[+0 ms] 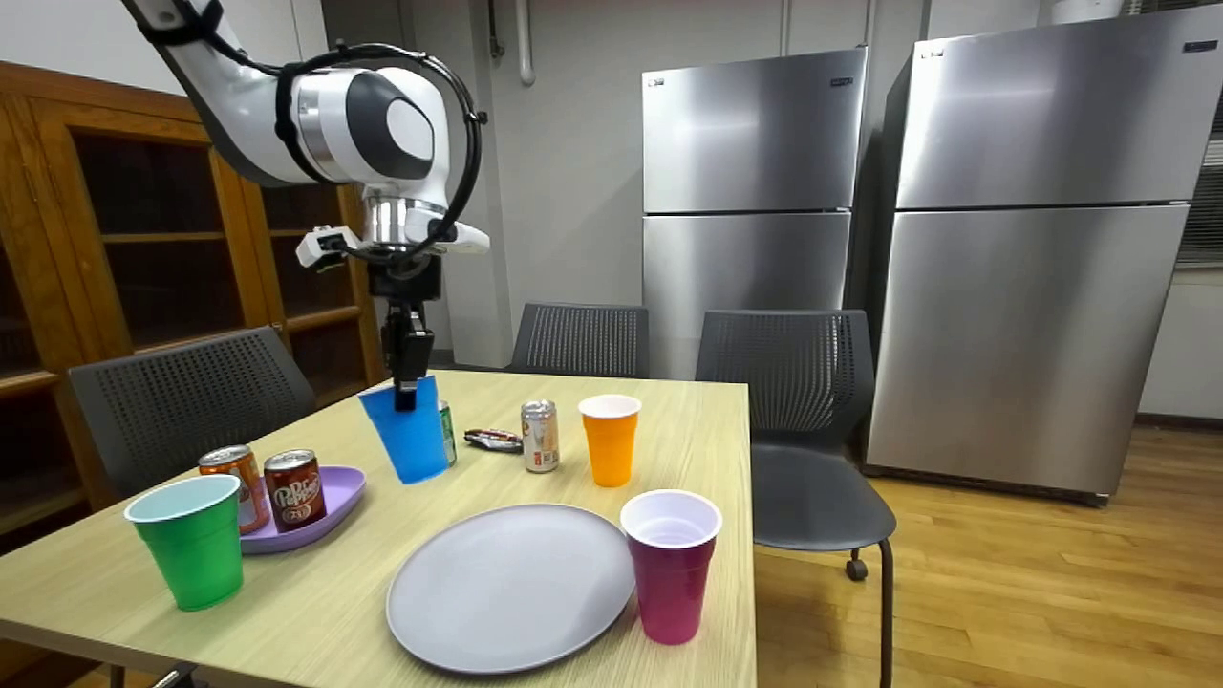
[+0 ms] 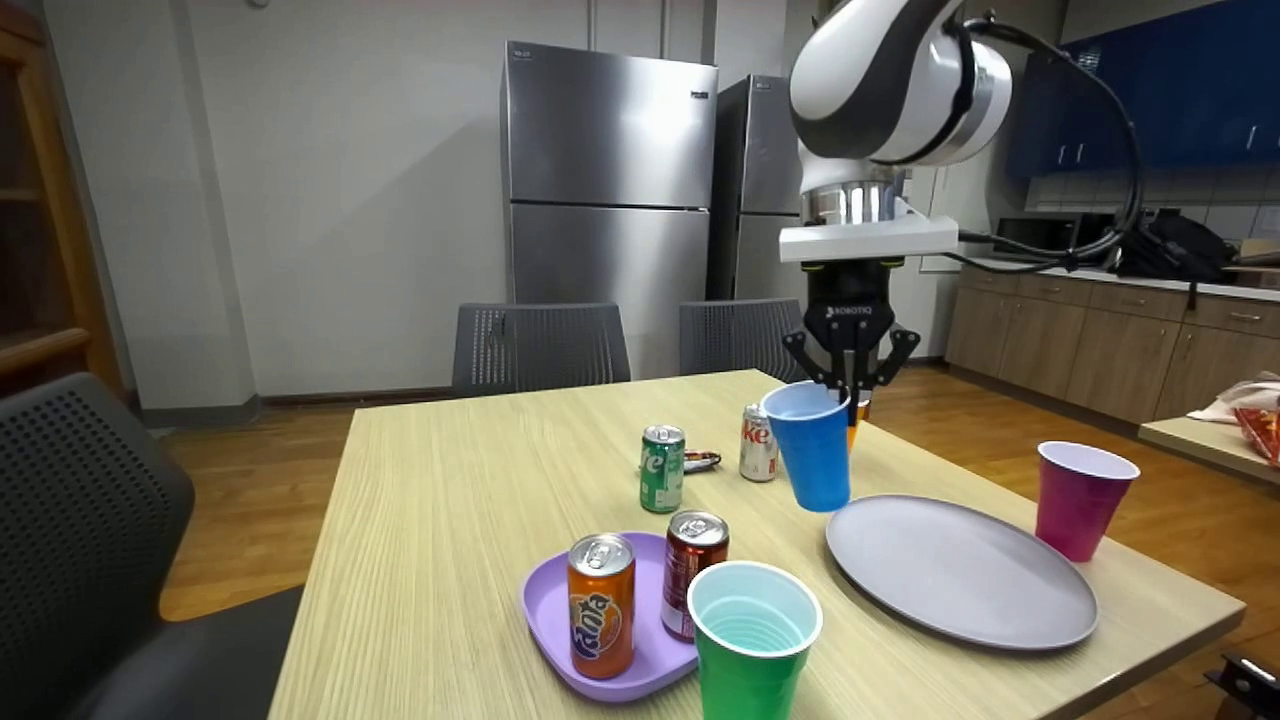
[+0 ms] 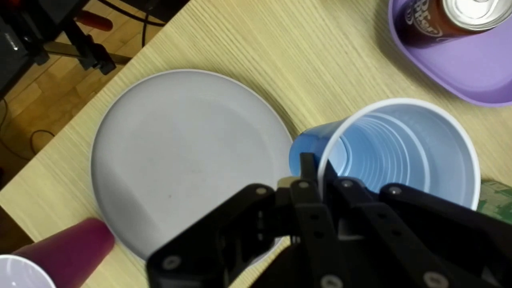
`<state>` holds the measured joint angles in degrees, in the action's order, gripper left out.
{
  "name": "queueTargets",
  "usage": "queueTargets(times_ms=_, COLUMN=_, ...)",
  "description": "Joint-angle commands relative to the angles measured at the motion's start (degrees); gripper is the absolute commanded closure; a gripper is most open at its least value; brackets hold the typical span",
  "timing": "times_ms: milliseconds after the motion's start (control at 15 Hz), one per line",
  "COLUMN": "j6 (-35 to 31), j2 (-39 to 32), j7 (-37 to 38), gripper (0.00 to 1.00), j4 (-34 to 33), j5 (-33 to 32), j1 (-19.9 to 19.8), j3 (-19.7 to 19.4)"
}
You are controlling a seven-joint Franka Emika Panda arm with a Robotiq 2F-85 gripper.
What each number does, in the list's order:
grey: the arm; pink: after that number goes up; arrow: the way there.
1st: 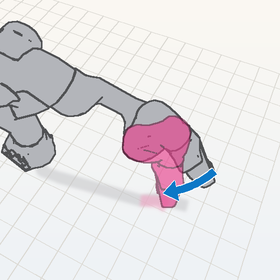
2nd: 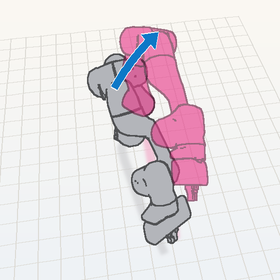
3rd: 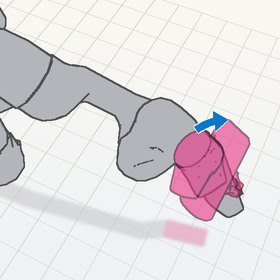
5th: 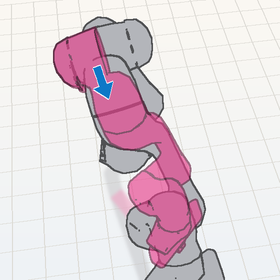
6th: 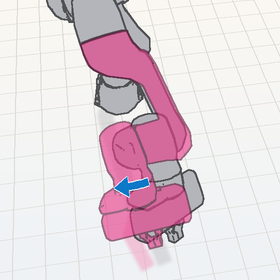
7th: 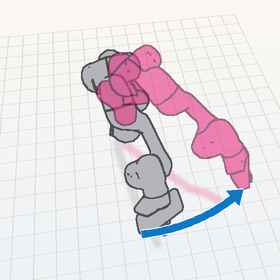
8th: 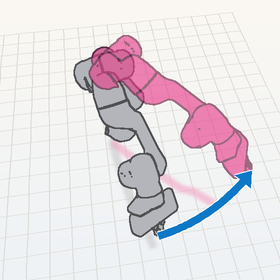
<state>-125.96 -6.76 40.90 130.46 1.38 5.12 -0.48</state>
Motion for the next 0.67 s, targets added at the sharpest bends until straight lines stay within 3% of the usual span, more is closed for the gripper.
queueTargets(times_ms=0, j6=-1.4, j2=2.5, j7=-0.6, gripper=0.99, j4=3.8, j5=1.2, j1=-2.0, j3=-0.8)
queueTargets(times_ms=600, j6=-5.2, j2=-1.4, j7=-0.3, gripper=0.99, j4=5.5, j5=0.3, j1=-4.4, j3=-3.6)
